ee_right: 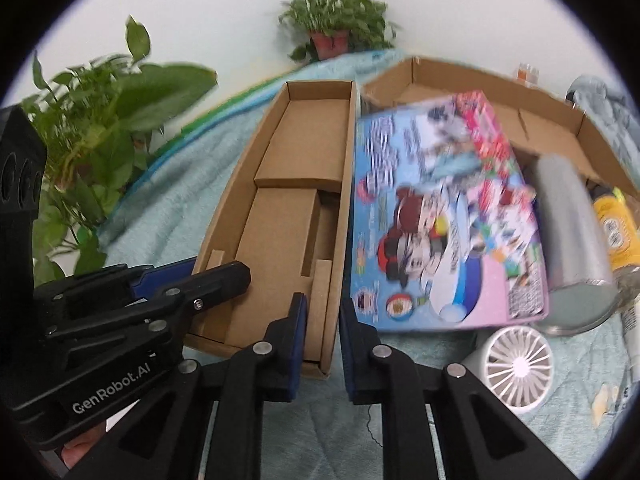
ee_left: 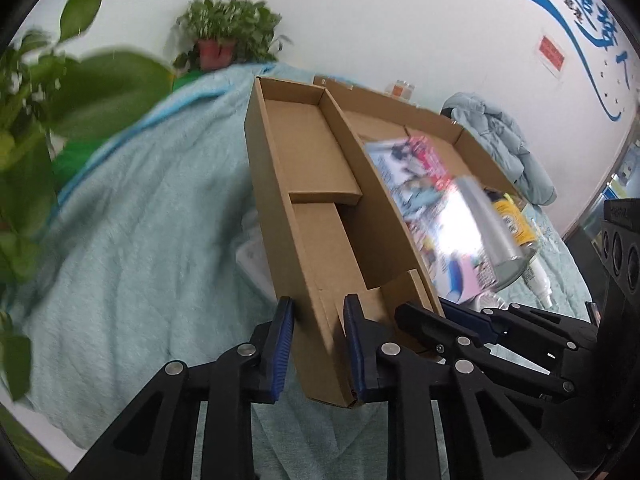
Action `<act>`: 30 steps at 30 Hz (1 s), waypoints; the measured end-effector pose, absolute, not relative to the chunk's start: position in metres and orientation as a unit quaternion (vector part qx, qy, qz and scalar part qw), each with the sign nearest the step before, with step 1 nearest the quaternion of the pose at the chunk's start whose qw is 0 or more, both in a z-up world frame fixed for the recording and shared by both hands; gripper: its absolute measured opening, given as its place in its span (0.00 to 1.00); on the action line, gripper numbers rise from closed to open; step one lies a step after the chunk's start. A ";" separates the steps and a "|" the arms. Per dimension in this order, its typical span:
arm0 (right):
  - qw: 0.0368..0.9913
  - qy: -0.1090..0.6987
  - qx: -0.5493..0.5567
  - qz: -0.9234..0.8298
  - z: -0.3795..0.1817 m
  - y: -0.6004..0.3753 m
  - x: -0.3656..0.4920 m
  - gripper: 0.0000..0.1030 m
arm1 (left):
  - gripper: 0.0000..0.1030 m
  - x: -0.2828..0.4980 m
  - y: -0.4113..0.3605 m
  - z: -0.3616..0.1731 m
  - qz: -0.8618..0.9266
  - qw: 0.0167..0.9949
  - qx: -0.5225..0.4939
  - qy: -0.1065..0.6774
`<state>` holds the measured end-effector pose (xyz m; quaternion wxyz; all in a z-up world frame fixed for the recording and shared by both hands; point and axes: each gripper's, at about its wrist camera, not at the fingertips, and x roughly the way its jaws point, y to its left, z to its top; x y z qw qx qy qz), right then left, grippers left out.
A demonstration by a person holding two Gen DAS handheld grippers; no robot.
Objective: Organize rigid objects
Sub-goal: 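Grasp the cardboard divider insert's wall with both grippers side by side, then lift the insert with both grippers, lower it into the large box, open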
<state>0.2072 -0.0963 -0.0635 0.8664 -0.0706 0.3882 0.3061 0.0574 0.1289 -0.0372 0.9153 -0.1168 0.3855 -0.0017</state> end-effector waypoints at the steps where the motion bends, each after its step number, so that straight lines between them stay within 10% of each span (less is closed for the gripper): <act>1: 0.872 0.377 -0.064 0.306 -0.054 -0.098 0.206 0.14 | 0.21 0.057 0.127 -0.027 -0.003 0.920 -0.110 0.376; 17: 0.940 0.228 -0.016 0.252 0.072 -0.125 0.252 0.14 | 0.21 0.132 0.090 0.132 -0.056 0.966 -0.029 0.249; 30: 0.938 0.254 -0.004 0.233 0.081 -0.108 0.332 0.15 | 0.20 0.264 0.112 0.159 -0.071 0.957 -0.025 0.280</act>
